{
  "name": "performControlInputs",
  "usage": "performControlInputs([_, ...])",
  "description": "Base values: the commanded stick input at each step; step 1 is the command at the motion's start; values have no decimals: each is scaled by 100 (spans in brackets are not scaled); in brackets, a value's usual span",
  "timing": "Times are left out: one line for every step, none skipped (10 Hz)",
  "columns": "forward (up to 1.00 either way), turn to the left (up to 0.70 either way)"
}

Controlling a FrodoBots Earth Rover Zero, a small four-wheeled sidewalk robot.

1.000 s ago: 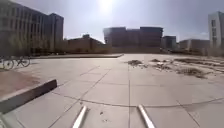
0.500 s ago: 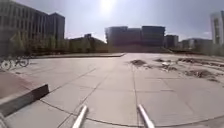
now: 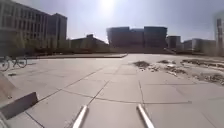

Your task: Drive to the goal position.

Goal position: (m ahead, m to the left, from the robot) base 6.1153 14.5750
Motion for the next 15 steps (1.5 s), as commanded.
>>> performControlInputs([70,0])
performControlInputs([70,0])
performControlInputs([70,0])
performControlInputs([70,0])
performControlInputs([70,0])
performControlInputs([70,0])
performControlInputs([70,0])
performControlInputs([70,0])
performControlInputs([70,0])
performControlInputs([70,0])
performControlInputs([70,0])
performControlInputs([70,0])
performControlInputs([70,11])
performControlInputs([70,34])
performControlInputs([70,35])
